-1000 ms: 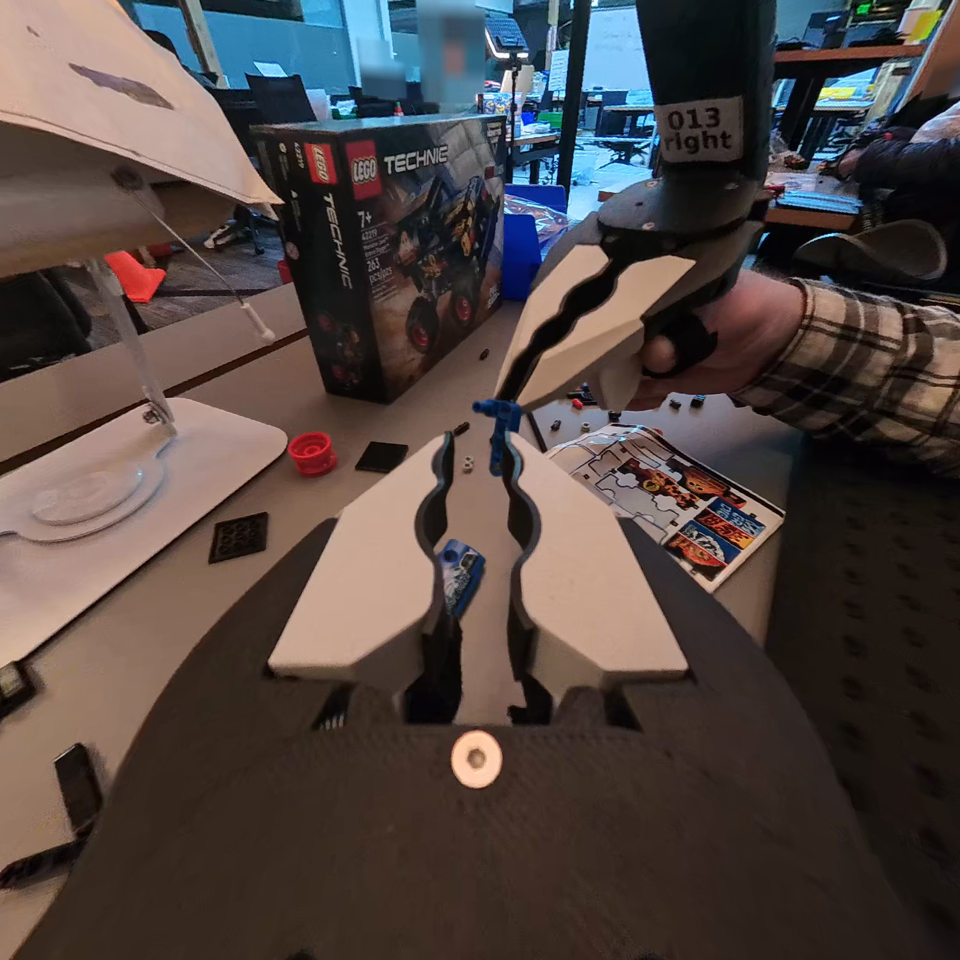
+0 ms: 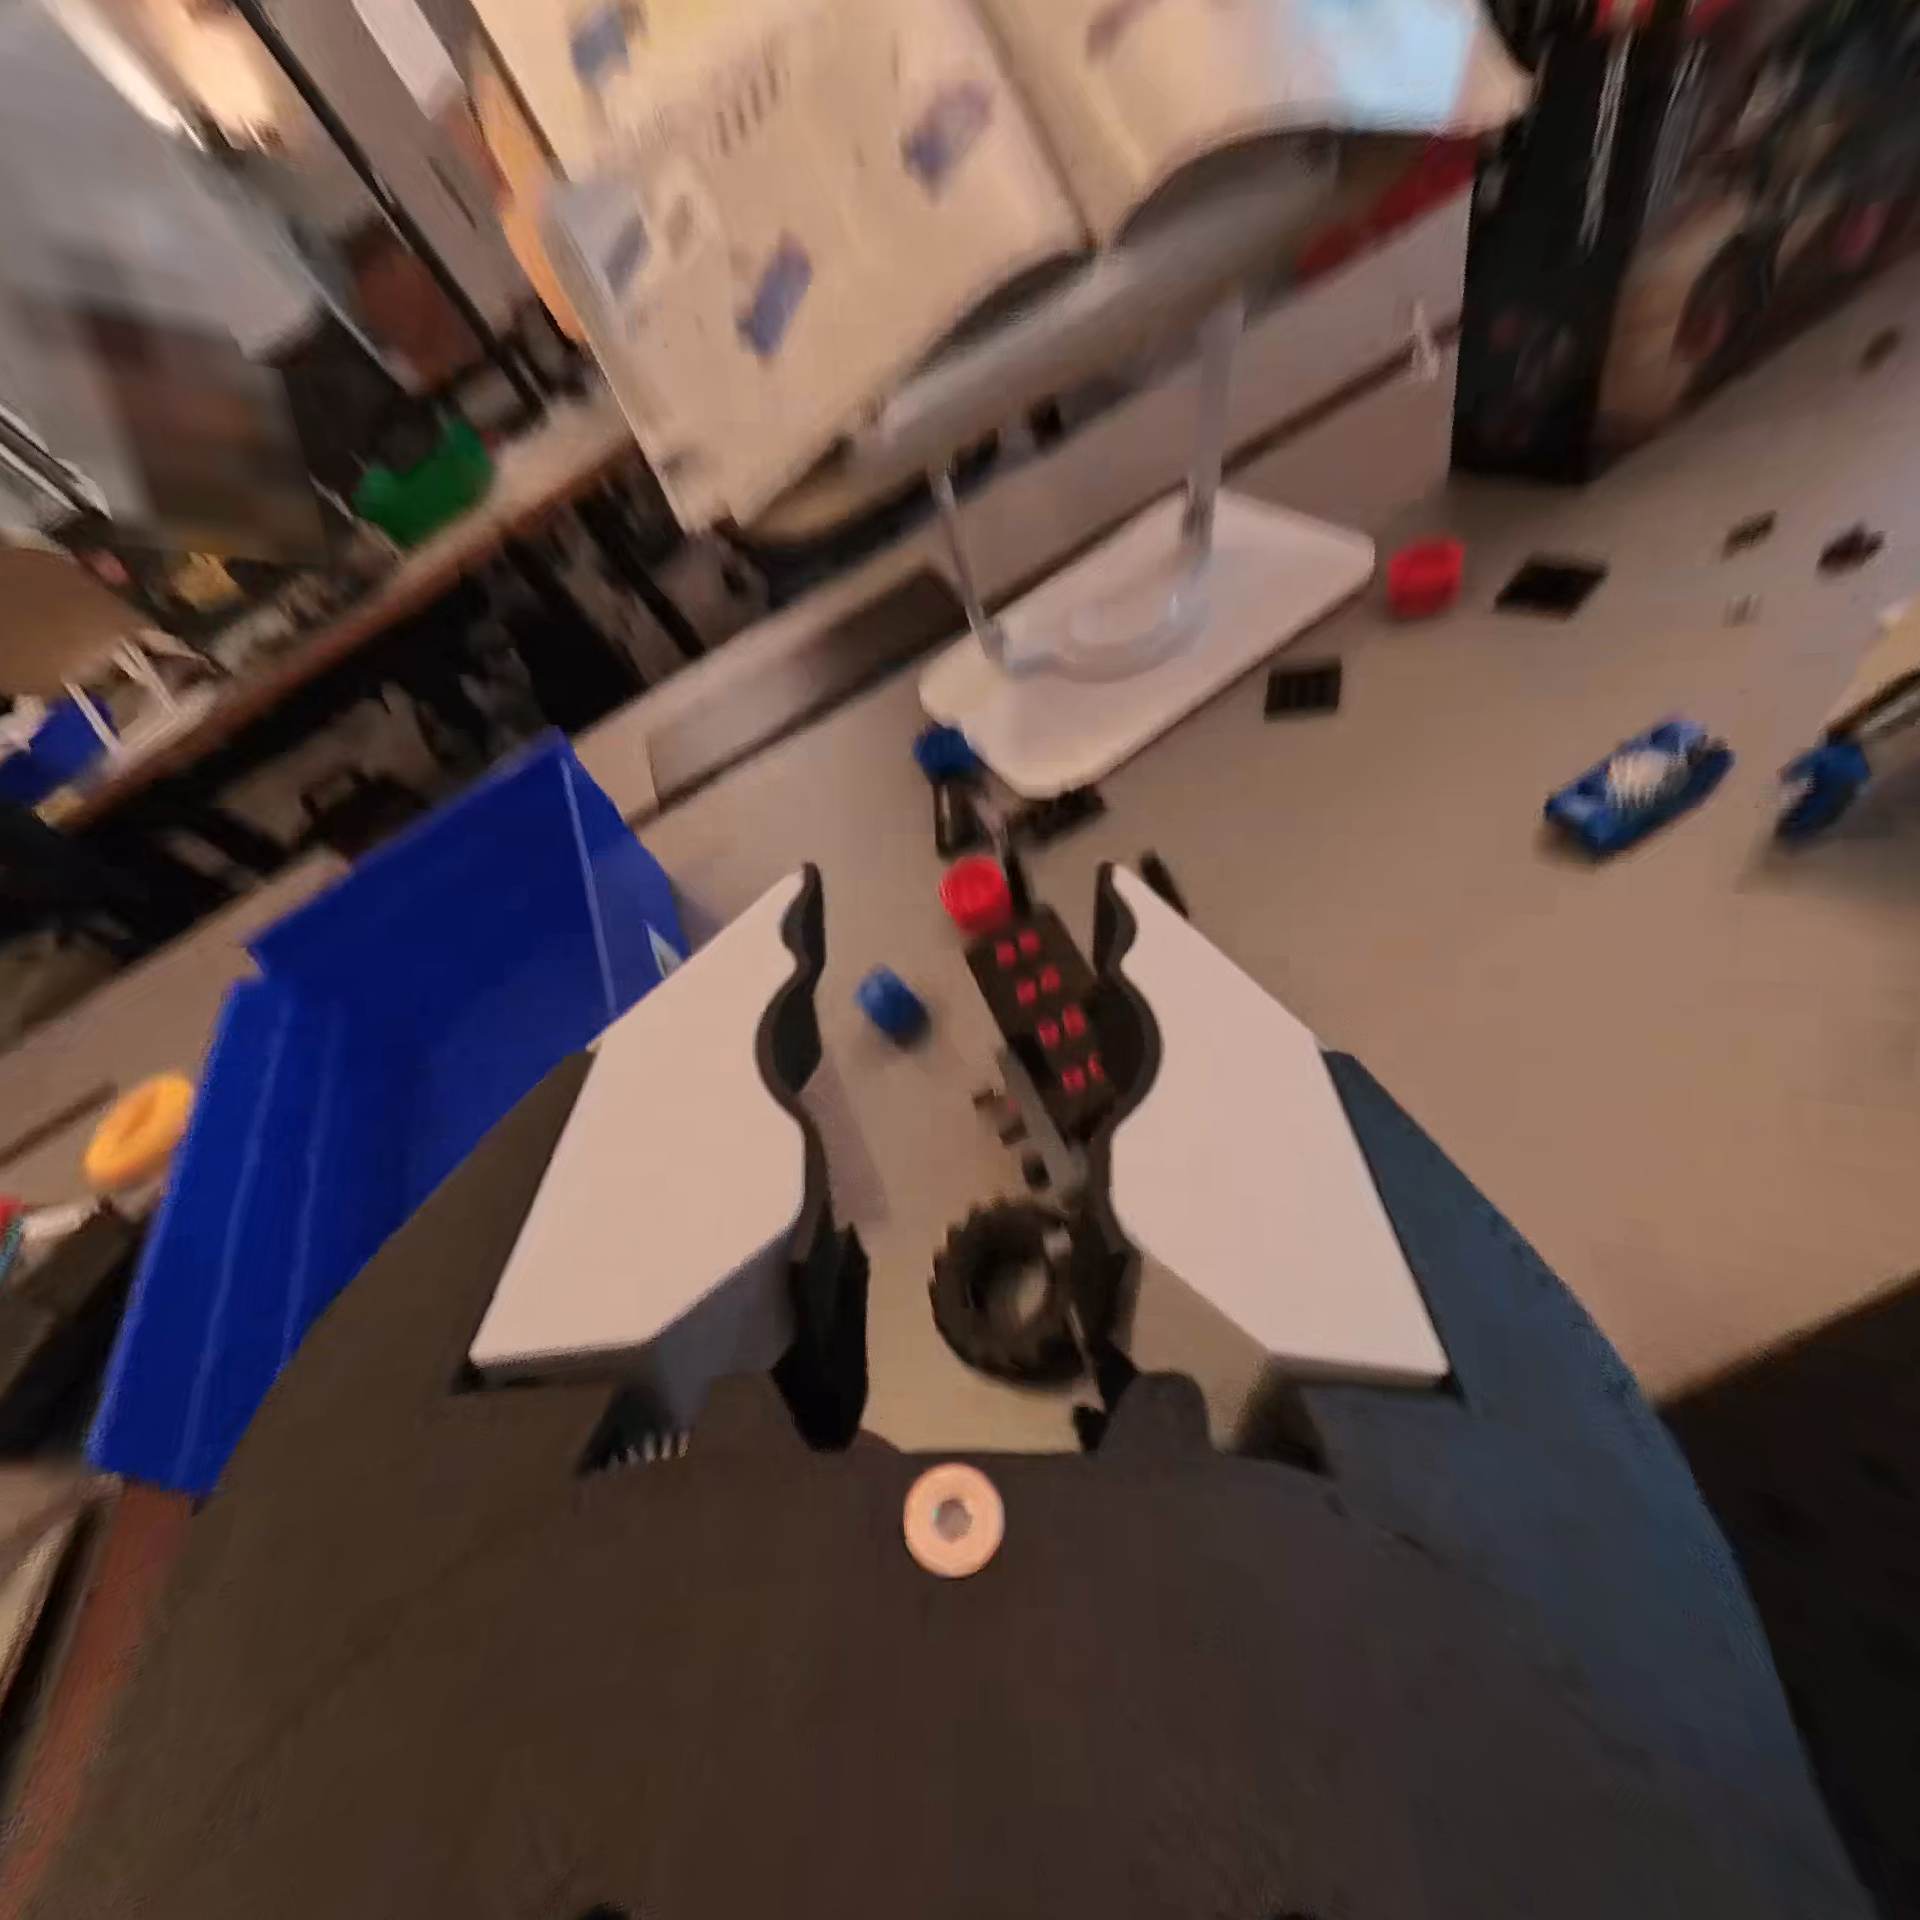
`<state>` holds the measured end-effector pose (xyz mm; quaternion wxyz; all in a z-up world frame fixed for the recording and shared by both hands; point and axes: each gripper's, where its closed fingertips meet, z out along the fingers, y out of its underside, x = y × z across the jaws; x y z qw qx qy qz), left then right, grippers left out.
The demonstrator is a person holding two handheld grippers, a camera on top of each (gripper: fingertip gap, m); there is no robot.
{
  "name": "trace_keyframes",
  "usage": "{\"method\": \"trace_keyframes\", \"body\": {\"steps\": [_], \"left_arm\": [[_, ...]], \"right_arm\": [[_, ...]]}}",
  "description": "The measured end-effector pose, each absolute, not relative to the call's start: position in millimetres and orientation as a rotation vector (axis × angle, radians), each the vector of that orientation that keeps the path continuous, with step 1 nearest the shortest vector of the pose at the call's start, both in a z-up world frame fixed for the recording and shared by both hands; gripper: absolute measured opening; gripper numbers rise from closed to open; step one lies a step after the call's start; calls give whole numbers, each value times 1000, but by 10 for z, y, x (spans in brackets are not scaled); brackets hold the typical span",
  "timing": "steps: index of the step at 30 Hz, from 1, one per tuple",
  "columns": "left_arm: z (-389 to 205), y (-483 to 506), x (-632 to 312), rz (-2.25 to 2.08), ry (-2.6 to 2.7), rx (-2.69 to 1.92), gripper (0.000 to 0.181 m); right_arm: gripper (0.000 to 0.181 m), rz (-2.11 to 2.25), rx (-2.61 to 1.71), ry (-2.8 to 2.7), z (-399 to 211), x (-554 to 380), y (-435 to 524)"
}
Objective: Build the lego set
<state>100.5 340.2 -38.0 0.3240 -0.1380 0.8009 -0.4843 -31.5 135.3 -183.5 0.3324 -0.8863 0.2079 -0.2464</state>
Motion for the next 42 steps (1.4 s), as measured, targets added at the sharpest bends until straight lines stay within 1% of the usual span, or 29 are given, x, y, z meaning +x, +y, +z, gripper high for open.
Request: {"method": "trace_keyframes", "body": {"steps": [5, 9, 12, 15, 16, 29, 35, 39, 42], "left_arm": [[-1105, 3509, 856, -1069, 2382, -495, 83], [-1524, 3538, 752, -949, 2481, -554, 96], [-1674, 3551, 717, -916, 2515, -600, 98], [-1691, 3506, 682, -971, 2544, -604, 87], [-1691, 3486, 665, -984, 2557, -587, 78], [-1681, 3648, 916, -1072, 2712, -262, 75], [-1592, 3807, 1073, -1013, 2676, -247, 74], [-1539, 3909, 1081, -1011, 2659, -279, 78], [-1557, 3965, 1062, -1017, 2659, -298, 77]], "right_arm": [[3, -635, -2312, 545, -1838, -321, 1352], [3, -633, -2317, 543, -1839, -334, 1343], [3, -624, -2313, 545, -1839, -339, 1342], [3, -623, -2315, 545, -1838, -341, 1336], [3, -625, -2315, 543, -1835, -343, 1337], [3, -628, -2286, 521, -1783, -351, 1412], [5, -579, -2298, 456, -1809, -438, 1534], [9, -513, -2263, 398, -1751, -540, 1629], [13, -490, -2245, 394, -1717, -569, 1635]]}}
